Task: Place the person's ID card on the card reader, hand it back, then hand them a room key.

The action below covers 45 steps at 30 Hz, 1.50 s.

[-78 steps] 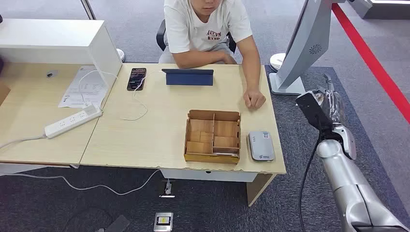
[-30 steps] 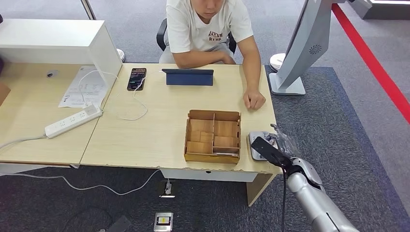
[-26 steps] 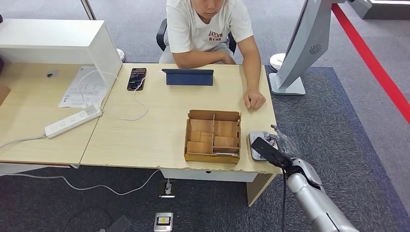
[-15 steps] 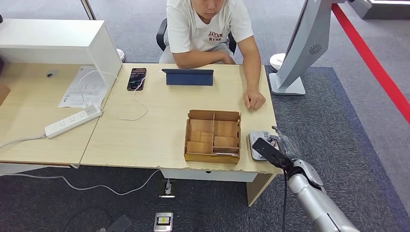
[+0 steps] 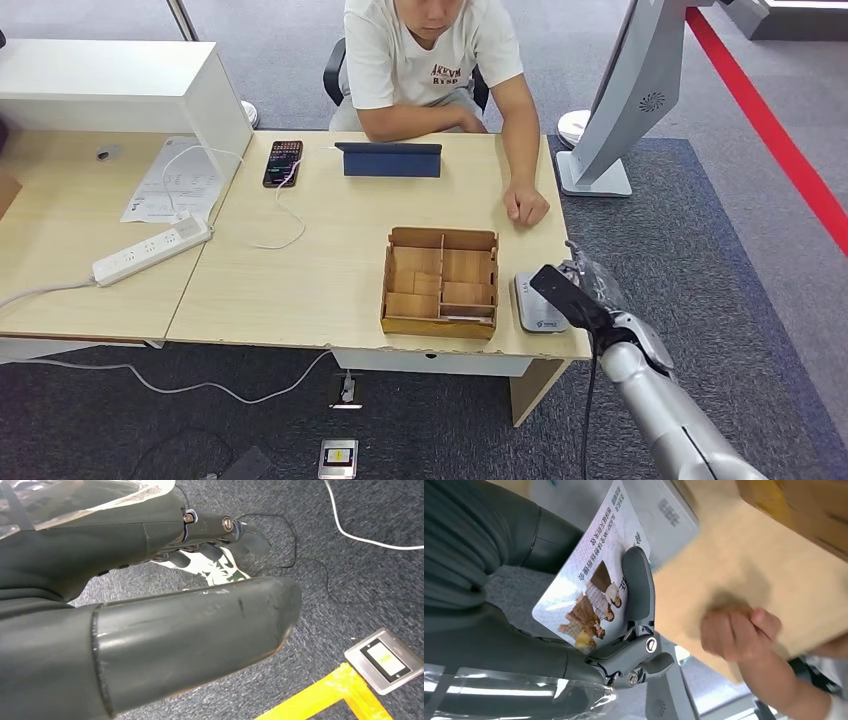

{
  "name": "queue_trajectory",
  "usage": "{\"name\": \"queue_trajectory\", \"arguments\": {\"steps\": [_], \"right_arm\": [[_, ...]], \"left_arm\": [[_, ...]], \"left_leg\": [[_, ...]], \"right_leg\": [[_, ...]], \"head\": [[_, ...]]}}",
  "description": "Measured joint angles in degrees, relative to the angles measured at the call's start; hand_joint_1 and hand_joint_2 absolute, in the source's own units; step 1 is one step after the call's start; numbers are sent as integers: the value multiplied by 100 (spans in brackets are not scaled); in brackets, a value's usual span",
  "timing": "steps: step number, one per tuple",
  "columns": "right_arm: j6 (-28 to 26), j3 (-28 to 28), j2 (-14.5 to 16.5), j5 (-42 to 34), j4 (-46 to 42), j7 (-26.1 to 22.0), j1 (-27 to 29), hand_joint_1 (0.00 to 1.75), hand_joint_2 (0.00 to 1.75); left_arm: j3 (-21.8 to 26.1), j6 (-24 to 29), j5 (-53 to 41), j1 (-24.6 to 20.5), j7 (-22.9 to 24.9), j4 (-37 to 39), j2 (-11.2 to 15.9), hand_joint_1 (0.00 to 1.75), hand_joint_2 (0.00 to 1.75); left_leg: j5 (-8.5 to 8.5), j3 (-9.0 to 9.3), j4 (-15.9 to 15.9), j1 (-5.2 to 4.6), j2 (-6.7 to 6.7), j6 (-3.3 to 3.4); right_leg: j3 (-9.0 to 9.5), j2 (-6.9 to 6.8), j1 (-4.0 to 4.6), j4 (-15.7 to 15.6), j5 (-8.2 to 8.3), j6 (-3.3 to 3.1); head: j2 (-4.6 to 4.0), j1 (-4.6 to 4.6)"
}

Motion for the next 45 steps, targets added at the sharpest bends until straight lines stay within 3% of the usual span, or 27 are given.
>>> {"name": "queue_trajectory", "arguments": {"steps": [7,16,33,34,37,38,45], "right_arm": [[125,-178,-157,-241,-431,43,-471,175,175],[316,-526,-497,25,-886,96,-1612,175,175],[345,-377,-55,1040,280,73,-2890,173,175],[350,-365,-22,1069,351,86,-2926,147,175],[366,-328,76,1170,510,121,-2973,17,175],[368,-311,108,1201,560,127,-2984,0,175],[281,-210,288,1255,817,154,-3013,0,175]], "left_arm": [[0,10,-156,-24,-5,2,0,0,0],[-7,-24,-383,-199,23,3,-9,0,0],[-32,-263,-758,-488,237,1,-19,0,0],[-37,-271,-766,-494,243,1,-19,0,0],[-45,-287,-768,-497,255,1,-19,0,0],[-46,-288,-763,-497,257,1,-18,0,0],[-46,-281,-685,-480,240,1,-15,0,0]], "left_leg": [[2,-1,2,-2,0,1],[6,-5,3,-5,4,3],[11,-23,4,0,-10,3],[11,-27,4,0,-13,4],[11,-43,5,0,-16,4],[11,-48,5,0,-16,4],[10,-50,4,1,-10,4]], "right_leg": [[-3,0,-2,1,4,2],[-7,4,-5,0,11,5],[-18,-4,-1,1,11,5],[-20,-6,-1,1,11,5],[-34,-8,-1,1,11,5],[-40,-8,-1,1,11,5],[-46,-8,0,1,10,5]], "head": [[0,0],[0,1],[0,0],[0,1],[0,1],[0,0],[0,0]]}}
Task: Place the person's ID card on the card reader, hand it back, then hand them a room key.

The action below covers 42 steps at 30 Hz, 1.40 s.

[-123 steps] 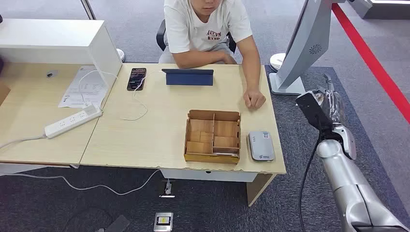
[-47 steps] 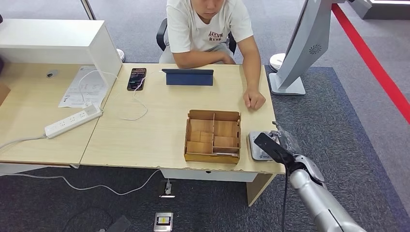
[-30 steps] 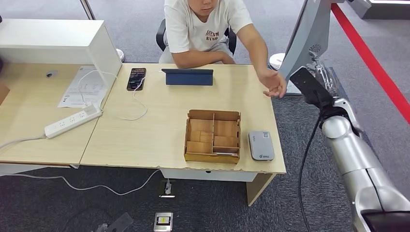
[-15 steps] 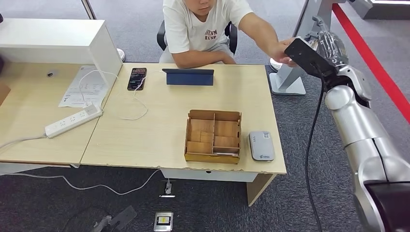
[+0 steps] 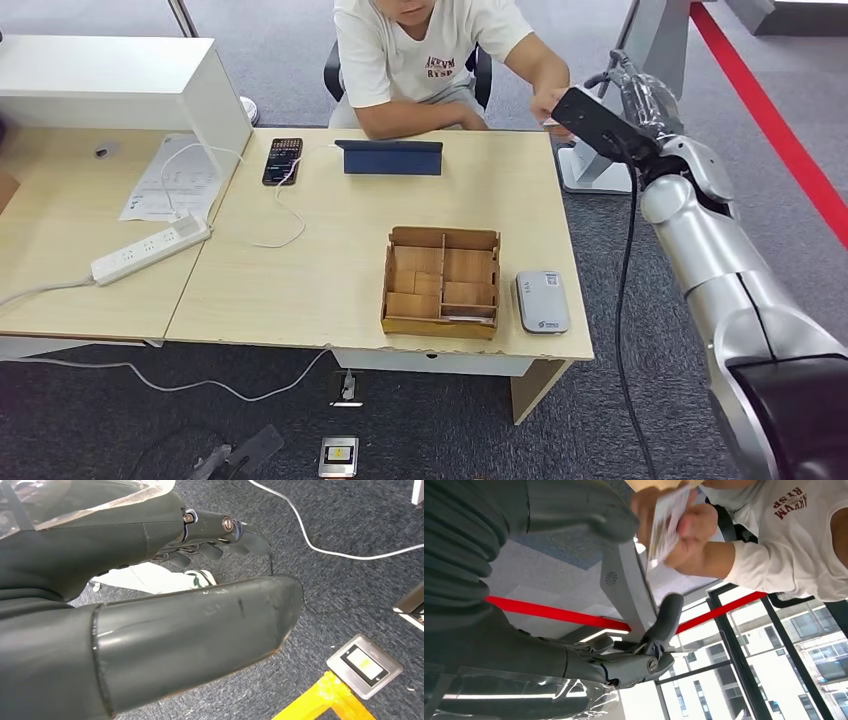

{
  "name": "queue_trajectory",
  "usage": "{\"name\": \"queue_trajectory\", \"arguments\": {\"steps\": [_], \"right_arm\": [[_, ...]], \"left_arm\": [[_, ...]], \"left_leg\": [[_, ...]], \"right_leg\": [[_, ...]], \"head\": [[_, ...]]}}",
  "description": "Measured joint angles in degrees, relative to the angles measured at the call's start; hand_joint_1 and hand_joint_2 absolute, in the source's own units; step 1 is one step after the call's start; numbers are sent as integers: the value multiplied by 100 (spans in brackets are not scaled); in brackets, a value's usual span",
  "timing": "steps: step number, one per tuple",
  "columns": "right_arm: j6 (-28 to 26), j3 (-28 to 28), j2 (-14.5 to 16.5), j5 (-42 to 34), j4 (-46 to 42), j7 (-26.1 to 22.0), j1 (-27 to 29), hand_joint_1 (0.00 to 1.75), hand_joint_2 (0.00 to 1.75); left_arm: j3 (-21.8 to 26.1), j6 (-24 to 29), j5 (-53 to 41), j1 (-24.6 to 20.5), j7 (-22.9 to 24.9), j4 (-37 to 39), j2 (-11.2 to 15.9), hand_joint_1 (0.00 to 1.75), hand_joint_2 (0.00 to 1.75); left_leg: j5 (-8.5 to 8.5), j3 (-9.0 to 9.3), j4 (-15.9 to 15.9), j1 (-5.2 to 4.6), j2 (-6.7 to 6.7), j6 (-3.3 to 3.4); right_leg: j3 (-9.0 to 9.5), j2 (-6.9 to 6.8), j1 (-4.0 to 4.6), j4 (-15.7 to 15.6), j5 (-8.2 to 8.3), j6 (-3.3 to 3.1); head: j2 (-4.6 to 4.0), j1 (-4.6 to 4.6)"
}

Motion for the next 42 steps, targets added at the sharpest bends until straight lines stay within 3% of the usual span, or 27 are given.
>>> {"name": "queue_trajectory", "arguments": {"steps": [12,17,20,23,27,37,42], "right_arm": [[-89,3,62,-379,161,-125,15,0,175],[135,-185,83,-1136,110,-368,82,0,175],[638,-376,112,-1976,-76,-329,237,0,175],[1208,-544,117,-3027,-528,-26,638,0,175],[1459,-647,76,-3807,-1327,365,1356,0,175],[1594,-649,-178,-4048,-3351,909,3199,0,175],[1623,-636,-237,-4043,-4043,985,3832,0,175]], "left_arm": [[9,88,150,133,-42,1,7,0,0],[49,208,315,258,-136,2,-3,0,0],[78,224,420,340,-183,2,-8,0,0],[156,224,528,428,-238,2,-11,0,0],[237,224,595,523,-293,7,-11,0,0],[344,213,619,591,-314,31,-3,0,0],[357,200,591,590,-296,49,6,0,0]], "left_leg": [[5,11,0,0,6,-1],[5,11,0,0,6,-1],[5,14,0,1,6,-1],[4,20,-1,2,6,-1],[4,23,-1,2,6,-1],[2,30,-3,2,6,-1],[2,31,-4,2,8,-1]], "right_leg": [[8,2,0,1,7,2],[8,3,0,0,7,2],[10,3,1,-1,7,2],[16,3,2,-2,6,2],[17,3,2,-3,6,2],[26,3,2,-5,4,2],[25,3,3,-4,3,-1]], "head": [[0,1],[0,1],[0,1],[0,1],[0,0],[0,1],[0,0]]}}
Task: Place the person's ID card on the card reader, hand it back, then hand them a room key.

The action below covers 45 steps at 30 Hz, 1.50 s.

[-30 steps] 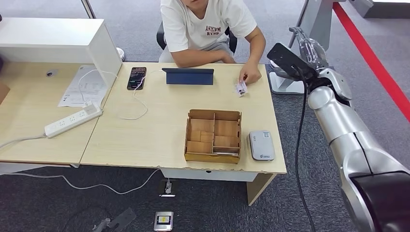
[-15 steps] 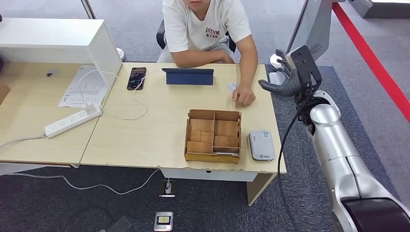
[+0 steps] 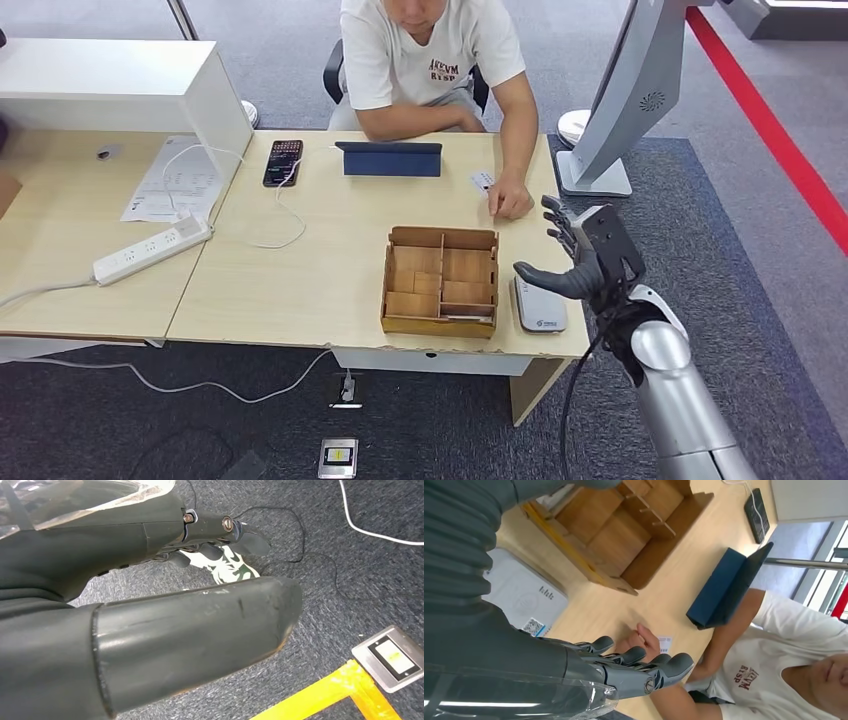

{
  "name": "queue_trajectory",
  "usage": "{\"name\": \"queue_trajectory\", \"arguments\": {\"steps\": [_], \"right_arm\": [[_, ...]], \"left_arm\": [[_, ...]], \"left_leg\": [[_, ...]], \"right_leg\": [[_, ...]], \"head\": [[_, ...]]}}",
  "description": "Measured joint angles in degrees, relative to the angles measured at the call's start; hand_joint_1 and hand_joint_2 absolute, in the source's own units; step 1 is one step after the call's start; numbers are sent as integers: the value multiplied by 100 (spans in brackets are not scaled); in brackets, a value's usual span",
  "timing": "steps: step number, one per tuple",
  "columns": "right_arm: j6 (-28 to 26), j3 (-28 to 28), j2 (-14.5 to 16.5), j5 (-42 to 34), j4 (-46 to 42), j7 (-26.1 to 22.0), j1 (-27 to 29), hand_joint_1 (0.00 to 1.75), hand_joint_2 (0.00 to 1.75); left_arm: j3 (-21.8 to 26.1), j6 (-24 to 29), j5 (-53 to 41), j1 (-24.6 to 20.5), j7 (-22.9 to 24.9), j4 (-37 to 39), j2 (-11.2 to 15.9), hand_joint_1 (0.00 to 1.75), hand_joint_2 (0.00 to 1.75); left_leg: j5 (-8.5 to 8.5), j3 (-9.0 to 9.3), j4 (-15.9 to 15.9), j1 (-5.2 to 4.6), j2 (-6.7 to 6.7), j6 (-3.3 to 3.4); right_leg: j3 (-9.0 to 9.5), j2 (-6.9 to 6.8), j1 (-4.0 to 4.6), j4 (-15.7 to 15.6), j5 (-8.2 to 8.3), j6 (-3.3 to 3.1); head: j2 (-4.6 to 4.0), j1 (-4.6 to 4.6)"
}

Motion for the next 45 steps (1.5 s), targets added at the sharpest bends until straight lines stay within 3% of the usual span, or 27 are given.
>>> {"name": "queue_trajectory", "arguments": {"steps": [4,9,17,23,38,45], "right_arm": [[-55,18,-54,268,-340,-2,294,0,175],[-340,99,-117,1148,-566,-65,486,0,175],[-422,143,-129,1356,-596,-111,533,0,175],[-985,770,-165,3113,-601,-189,726,0,175],[-982,1298,-183,3742,-631,-156,728,0,175],[-1241,1429,-239,4421,-740,-46,766,0,175]], "left_arm": [[25,-14,-52,-4,32,8,1,0,0],[26,-15,-103,-18,74,8,1,0,0],[26,-15,-132,-28,86,8,0,0,0],[26,-27,-240,-170,153,8,-2,0,0],[69,29,-76,-94,1,9,-2,0,0],[114,35,-93,-70,-22,12,-1,0,0]], "left_leg": [[0,1,0,0,2,0],[0,1,0,-1,3,0],[0,1,0,-1,3,0],[0,0,-1,0,3,0],[0,1,-1,0,3,0],[0,1,-1,0,3,0]], "right_leg": [[1,0,0,0,0,-1],[2,0,-1,0,0,-1],[2,0,-1,0,0,-1],[1,0,0,2,0,-1],[2,0,0,1,0,-1],[2,0,0,1,0,-1]], "head": [[0,0],[0,1],[0,1],[0,1],[0,1],[0,1]]}}
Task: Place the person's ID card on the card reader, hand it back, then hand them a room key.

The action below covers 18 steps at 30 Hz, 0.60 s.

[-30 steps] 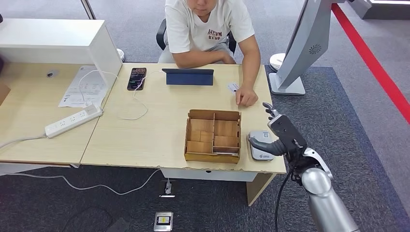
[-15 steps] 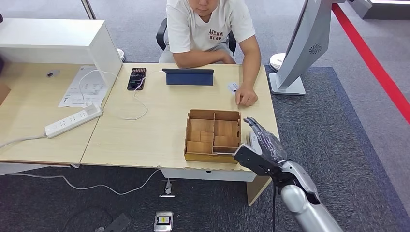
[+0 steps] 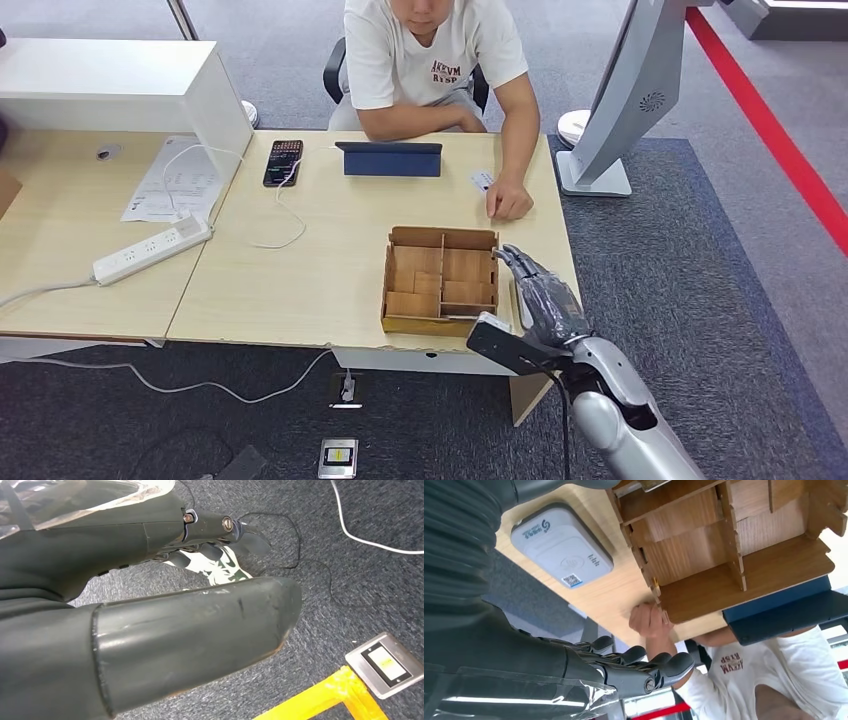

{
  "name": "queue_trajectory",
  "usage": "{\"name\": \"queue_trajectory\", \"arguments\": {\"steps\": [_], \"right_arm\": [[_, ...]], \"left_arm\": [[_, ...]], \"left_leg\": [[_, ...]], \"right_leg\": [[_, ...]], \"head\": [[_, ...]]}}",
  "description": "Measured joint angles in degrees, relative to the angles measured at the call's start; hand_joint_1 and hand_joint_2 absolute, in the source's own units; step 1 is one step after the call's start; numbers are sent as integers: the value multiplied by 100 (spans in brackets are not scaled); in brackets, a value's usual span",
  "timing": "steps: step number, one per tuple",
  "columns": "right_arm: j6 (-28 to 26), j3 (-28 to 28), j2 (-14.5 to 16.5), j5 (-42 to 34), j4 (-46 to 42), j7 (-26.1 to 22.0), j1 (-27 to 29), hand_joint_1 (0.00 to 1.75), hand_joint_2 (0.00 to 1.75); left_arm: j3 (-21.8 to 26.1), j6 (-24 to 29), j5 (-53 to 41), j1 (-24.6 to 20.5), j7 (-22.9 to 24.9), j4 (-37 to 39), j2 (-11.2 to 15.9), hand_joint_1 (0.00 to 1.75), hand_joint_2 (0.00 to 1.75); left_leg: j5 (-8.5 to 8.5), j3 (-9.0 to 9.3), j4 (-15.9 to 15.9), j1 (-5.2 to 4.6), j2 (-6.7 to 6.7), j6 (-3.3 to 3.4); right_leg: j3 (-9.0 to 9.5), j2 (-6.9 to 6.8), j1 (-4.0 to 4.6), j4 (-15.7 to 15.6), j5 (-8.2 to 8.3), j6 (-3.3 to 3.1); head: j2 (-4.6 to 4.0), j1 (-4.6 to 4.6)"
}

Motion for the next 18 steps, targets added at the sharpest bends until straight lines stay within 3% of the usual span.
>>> {"name": "queue_trajectory", "arguments": {"steps": [9,18], "right_arm": [[-844,167,92,556,161,102,94,0,175],[-999,318,380,754,776,-96,-5,0,175]], "left_arm": [[-1,-1,-180,-58,109,-2,-9,0,0],[-2,-17,-255,-141,195,-2,-22,0,0]], "left_leg": [[0,0,0,0,0,0],[1,0,-1,0,0,0]], "right_leg": [[0,0,0,1,0,0],[1,0,0,2,0,0]], "head": [[0,-1],[0,-1]]}}
